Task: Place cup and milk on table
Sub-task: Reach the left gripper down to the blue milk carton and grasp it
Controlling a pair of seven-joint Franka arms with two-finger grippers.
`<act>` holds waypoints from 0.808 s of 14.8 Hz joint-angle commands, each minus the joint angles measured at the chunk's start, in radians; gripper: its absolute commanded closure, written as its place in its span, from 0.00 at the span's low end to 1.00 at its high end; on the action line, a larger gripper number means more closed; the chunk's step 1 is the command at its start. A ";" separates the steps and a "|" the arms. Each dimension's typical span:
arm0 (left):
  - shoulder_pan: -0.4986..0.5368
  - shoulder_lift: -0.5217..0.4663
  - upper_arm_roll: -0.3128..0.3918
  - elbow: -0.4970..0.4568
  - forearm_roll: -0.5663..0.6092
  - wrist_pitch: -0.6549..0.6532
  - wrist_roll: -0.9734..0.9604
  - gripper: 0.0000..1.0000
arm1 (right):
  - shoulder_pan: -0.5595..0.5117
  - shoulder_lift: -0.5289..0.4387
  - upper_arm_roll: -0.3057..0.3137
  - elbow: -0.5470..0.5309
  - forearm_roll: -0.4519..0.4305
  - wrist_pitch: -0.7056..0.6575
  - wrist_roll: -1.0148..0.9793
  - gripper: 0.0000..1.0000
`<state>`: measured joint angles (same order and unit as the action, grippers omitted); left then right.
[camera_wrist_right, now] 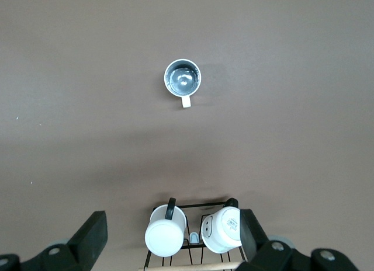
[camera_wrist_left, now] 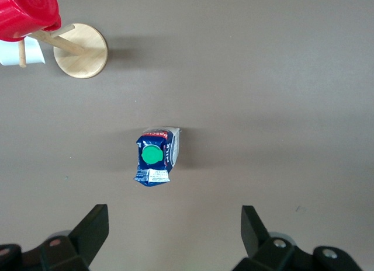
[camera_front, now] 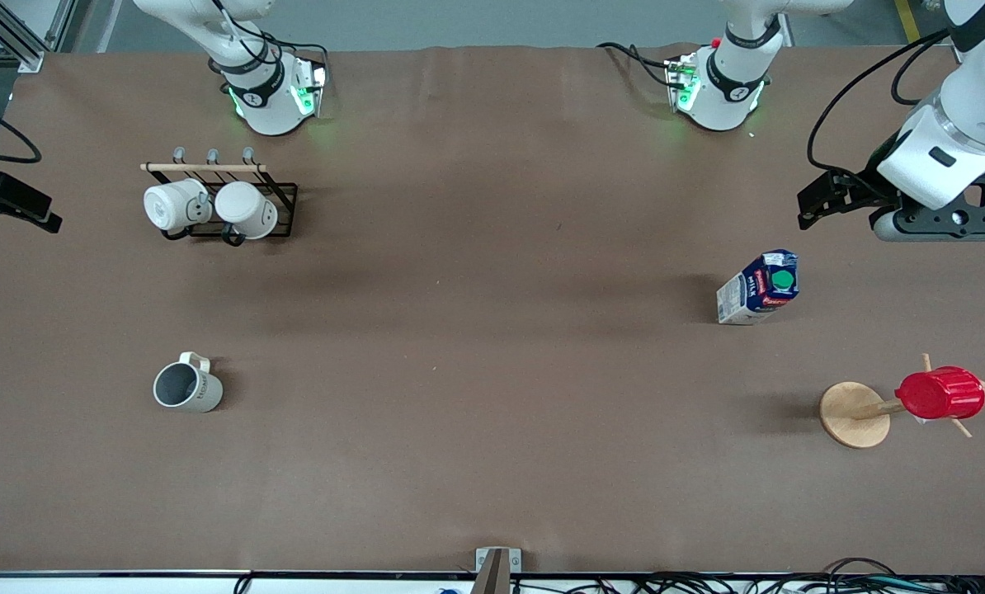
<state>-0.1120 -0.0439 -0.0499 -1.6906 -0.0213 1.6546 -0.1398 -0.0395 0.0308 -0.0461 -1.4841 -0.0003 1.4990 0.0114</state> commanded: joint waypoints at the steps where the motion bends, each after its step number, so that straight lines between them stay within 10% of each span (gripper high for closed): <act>1: -0.002 0.001 0.001 0.017 0.021 0.007 -0.009 0.00 | -0.010 -0.029 0.012 -0.028 -0.006 0.000 0.002 0.00; 12: 0.009 0.065 0.002 0.008 0.015 0.056 0.009 0.00 | -0.010 -0.029 0.012 -0.028 -0.006 0.001 0.002 0.00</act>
<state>-0.1100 -0.0081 -0.0494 -1.6879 -0.0200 1.6815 -0.1398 -0.0395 0.0308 -0.0461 -1.4841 -0.0003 1.4989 0.0114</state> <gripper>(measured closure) 0.000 0.000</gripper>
